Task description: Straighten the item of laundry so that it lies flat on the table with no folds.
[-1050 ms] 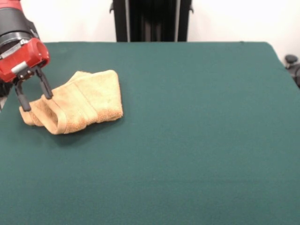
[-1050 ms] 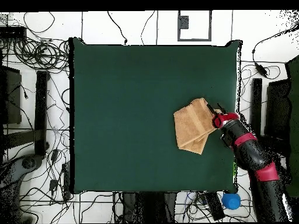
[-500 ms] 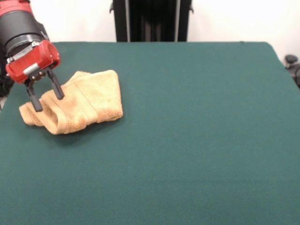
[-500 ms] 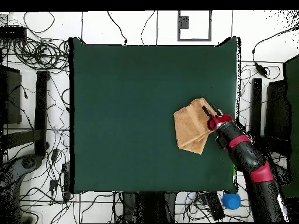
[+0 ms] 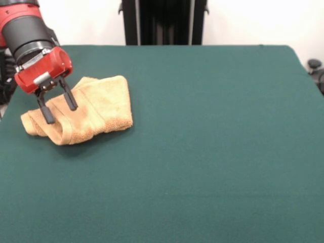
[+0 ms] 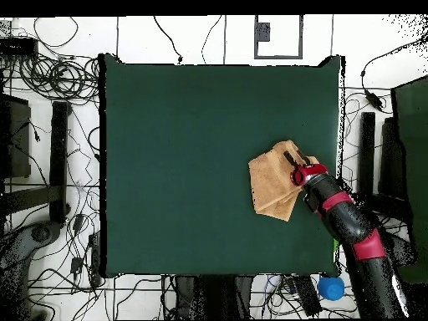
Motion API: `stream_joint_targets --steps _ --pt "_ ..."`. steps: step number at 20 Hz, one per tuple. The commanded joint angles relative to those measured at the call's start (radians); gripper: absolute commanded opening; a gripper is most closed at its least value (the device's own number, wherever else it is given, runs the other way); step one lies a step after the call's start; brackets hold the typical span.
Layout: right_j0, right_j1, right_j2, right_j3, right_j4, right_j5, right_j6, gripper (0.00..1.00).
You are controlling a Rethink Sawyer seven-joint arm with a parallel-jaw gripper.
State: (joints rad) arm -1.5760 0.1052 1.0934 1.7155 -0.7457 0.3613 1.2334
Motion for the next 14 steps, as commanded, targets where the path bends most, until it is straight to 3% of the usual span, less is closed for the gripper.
stream_joint_targets --steps 1,14 --pt "0.073 0.137 -0.073 -0.036 -0.012 0.024 -0.097 1.0" --pt "0.068 0.204 -0.052 -0.048 0.021 0.075 -0.127 1.0"
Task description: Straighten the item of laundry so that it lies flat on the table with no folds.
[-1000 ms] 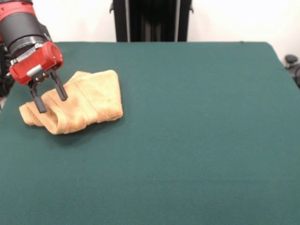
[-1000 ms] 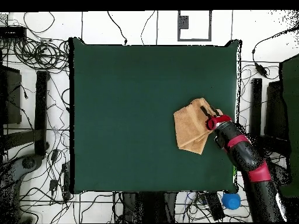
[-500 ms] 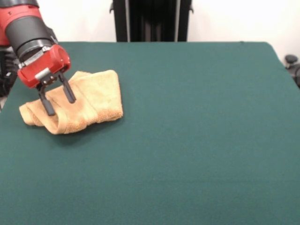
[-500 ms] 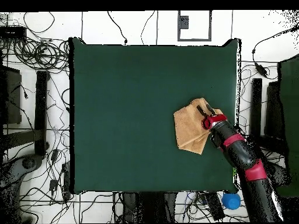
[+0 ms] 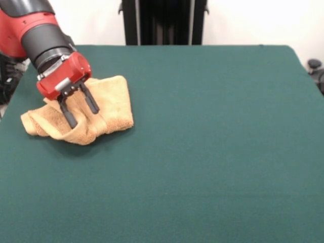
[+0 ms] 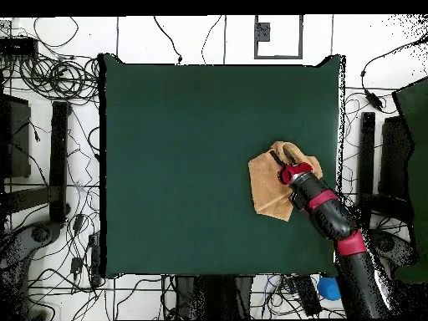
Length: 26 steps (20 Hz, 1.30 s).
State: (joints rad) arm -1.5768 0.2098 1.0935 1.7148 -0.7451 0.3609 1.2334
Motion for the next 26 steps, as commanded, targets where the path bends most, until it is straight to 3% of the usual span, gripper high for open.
stream_joint_targets --steps 1,10,11,26 --pt "0.068 0.103 -0.051 -0.047 0.023 0.079 -0.128 1.0" --pt "0.072 0.084 -0.054 -0.04 0.019 0.063 -0.076 1.0" --pt "0.074 0.078 -0.056 -0.04 0.017 0.062 -0.07 0.0" --pt "0.097 0.025 -0.077 -0.027 -0.004 0.002 0.014 0.0"
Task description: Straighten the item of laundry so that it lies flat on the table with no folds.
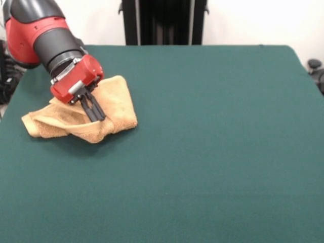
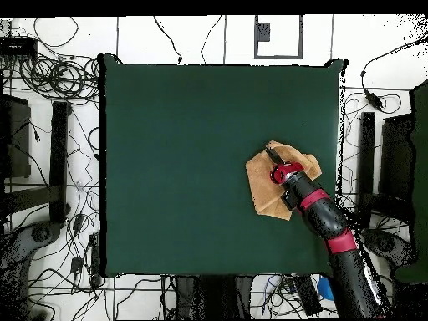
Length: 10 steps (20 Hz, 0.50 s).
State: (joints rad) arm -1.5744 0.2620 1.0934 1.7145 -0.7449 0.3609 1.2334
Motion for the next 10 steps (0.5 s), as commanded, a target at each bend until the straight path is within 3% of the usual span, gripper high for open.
stream_joint_targets --steps 1,3,8,10 --pt "0.096 -0.034 -0.078 -0.022 -0.006 -0.004 0.022 0.0" --pt "0.118 -0.076 -0.084 -0.003 -0.006 -0.024 0.073 0.0" --pt "0.298 -0.347 -0.146 0.102 0.018 -0.207 0.379 0.0" --pt "0.357 -0.424 -0.19 0.134 0.05 -0.28 0.443 0.0"
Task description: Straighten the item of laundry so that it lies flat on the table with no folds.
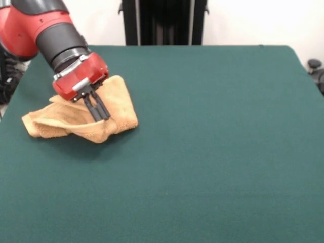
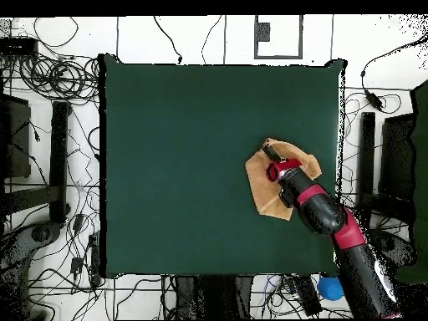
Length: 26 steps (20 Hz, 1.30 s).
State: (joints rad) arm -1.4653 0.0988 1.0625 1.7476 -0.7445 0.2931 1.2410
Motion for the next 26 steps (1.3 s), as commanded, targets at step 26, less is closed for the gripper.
stream_joint_targets --steps 26 --pt "0.244 -0.31 -0.235 0.107 0.12 -0.255 0.307 0.0"
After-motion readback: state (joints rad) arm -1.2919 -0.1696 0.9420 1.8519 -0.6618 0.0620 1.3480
